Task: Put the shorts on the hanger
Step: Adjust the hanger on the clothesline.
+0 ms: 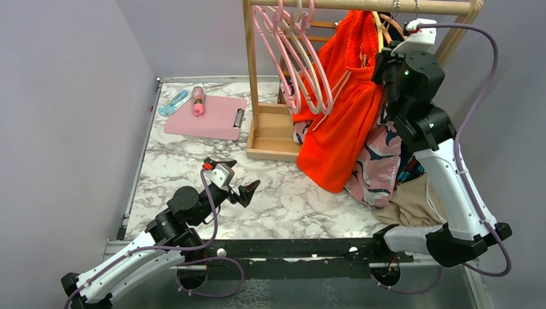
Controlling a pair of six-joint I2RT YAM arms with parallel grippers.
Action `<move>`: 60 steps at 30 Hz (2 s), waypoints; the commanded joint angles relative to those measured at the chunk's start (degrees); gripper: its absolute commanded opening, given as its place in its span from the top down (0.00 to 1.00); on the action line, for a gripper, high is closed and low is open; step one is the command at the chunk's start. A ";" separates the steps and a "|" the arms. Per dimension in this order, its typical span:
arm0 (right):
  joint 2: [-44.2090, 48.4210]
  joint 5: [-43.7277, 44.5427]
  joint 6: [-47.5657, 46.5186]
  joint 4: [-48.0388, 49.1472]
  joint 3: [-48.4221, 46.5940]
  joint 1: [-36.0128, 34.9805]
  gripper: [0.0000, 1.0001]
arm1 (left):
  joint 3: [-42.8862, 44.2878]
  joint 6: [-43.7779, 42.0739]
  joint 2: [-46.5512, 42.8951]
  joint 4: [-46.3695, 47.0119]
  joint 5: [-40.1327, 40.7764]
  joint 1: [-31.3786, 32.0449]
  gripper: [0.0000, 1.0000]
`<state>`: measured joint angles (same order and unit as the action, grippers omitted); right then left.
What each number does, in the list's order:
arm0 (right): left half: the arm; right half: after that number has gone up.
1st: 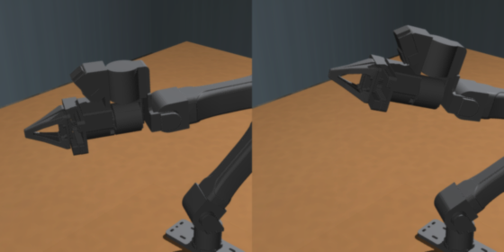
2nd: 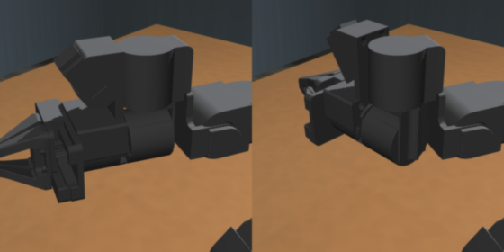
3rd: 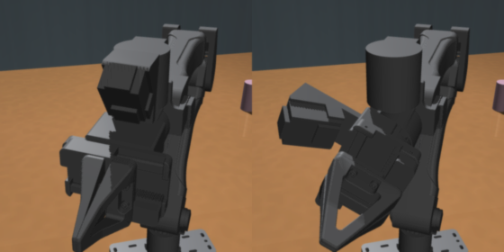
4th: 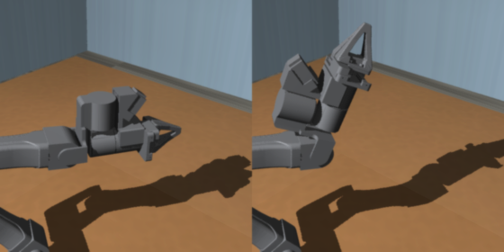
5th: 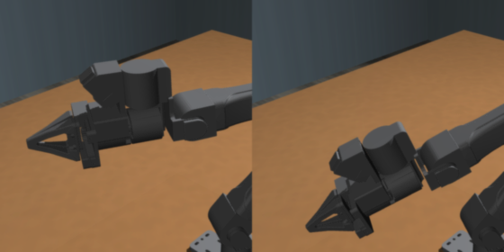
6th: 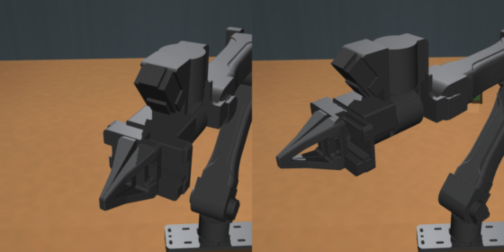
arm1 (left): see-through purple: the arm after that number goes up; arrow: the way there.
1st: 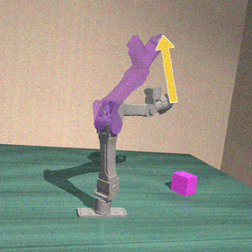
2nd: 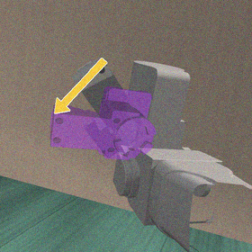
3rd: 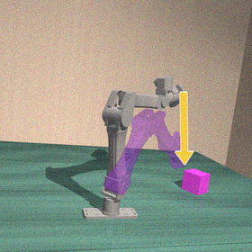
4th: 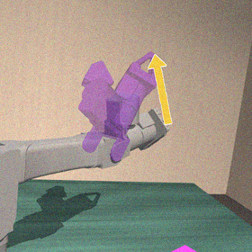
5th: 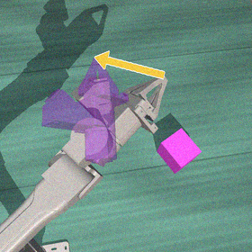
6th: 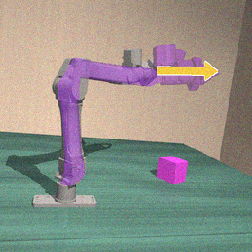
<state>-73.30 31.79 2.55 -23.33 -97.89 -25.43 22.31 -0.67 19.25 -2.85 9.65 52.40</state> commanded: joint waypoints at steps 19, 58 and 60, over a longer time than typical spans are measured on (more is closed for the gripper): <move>4.20 -1.85 2.86 -11.51 -0.46 2.32 0.99 | -0.24 0.23 0.67 1.46 -2.56 -0.11 0.01; 11.84 -29.79 10.14 -12.49 -4.83 2.08 0.40 | 0.06 -0.54 0.85 0.53 0.75 -0.11 0.01; 13.78 -34.40 9.10 -10.00 -3.16 1.80 0.40 | 0.06 -0.54 0.61 0.48 1.04 -0.06 0.01</move>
<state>-63.26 6.26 12.62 -38.37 -101.82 -22.96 22.31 -0.69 20.84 -2.81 8.86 52.40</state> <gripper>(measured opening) 0.595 0.990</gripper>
